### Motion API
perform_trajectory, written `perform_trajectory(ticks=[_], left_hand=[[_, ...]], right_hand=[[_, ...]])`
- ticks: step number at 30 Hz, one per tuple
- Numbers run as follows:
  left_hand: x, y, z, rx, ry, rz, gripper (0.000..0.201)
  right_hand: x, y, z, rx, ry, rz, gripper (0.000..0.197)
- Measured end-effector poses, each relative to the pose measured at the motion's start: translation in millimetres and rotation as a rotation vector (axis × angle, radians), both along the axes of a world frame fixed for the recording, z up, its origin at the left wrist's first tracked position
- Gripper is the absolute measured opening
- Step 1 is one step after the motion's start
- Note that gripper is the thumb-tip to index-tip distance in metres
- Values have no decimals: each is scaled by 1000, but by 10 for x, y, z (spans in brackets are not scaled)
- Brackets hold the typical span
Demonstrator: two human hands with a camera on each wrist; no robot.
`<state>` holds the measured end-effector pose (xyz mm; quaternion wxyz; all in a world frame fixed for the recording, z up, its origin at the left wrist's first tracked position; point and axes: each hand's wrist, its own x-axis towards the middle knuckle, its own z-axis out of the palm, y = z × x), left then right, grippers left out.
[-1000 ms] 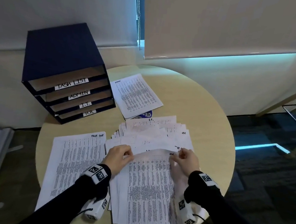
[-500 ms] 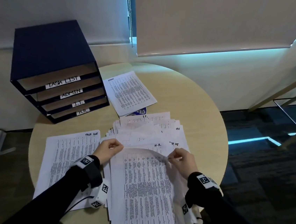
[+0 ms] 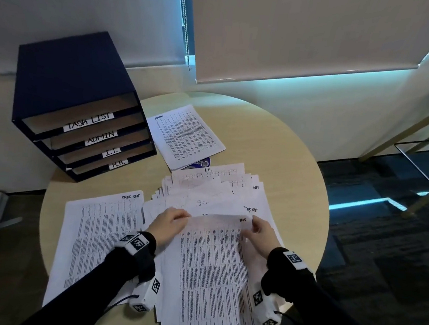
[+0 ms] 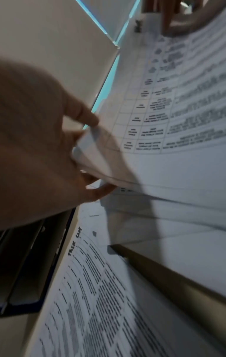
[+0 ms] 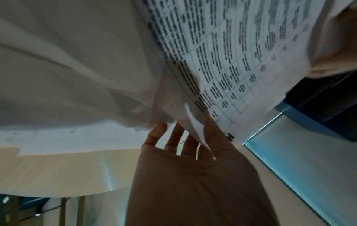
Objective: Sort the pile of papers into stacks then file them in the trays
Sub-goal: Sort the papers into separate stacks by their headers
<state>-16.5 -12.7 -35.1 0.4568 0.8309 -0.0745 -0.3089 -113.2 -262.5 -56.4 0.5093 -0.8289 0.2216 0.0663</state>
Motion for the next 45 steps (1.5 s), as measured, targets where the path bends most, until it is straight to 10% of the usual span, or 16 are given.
perform_trajectory(ticks=[6,12,30,40,45], left_hand=[[138,-61,-108,366,-298,-91,26],[246,-121,77,387,-315,-114,12],[97,-201,184,310,-464,-504,12],[443,-553,143,478,-327,-299,61],[533,-617,21,502,-626,-286,31]], right_hand=[[-54,67,-55,-114,-41,93,12],[-140,88,-109,-147,-73,126,45],[9,-37,35,-58,-43,63,26],[101,-10,72,-115,-22,141,29],[131,-27,-44,-116,8,139,23]])
